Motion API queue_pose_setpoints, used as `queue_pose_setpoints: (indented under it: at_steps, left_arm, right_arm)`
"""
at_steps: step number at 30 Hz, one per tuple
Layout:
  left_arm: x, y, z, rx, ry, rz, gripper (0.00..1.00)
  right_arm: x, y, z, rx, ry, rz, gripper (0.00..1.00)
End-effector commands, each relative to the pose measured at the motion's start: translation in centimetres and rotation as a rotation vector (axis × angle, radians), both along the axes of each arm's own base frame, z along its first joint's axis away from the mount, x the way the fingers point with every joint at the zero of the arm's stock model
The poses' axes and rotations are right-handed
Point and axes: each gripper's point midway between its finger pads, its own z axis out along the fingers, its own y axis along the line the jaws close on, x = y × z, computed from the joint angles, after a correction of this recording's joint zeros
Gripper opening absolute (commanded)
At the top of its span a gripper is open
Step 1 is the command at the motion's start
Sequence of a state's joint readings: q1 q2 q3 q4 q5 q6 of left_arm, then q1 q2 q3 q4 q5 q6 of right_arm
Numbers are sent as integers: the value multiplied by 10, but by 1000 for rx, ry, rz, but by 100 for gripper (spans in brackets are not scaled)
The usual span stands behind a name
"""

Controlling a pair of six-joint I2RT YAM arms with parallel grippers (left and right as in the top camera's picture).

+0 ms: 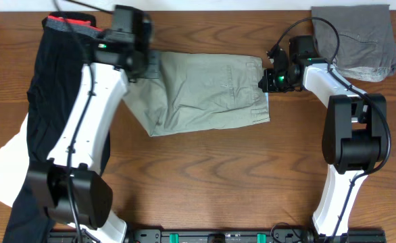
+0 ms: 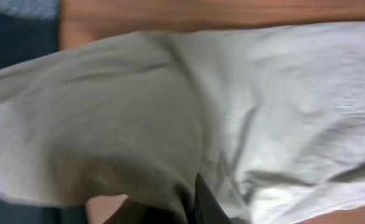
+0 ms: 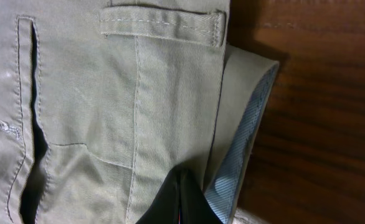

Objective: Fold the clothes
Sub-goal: 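Fold the shorts' left half over onto the right half with the left gripper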

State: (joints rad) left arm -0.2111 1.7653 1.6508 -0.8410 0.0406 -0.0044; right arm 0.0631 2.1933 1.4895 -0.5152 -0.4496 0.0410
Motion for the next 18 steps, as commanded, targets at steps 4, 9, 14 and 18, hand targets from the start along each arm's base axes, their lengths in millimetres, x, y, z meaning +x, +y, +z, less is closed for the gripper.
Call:
queue_pose_setpoints:
  at_steps: [4, 9, 14, 18]
  left_arm:
    - [4, -72, 22, -53, -104, -105, 6]
    - [1, -136, -2, -65, -102, -227, 6]
    - [-4, -192, -35, -68, -94, -328, 6]
    - [-8, -226, -60, -76, -91, -379, 6]
  right_arm:
    - [-17, 0, -26, -41, 81, -3, 1]
    - [-18, 0, -26, -41, 85, -2, 1]
    - [-18, 0, -26, -41, 85, -2, 1]
    - [-18, -1, -26, -41, 86, -5, 1]
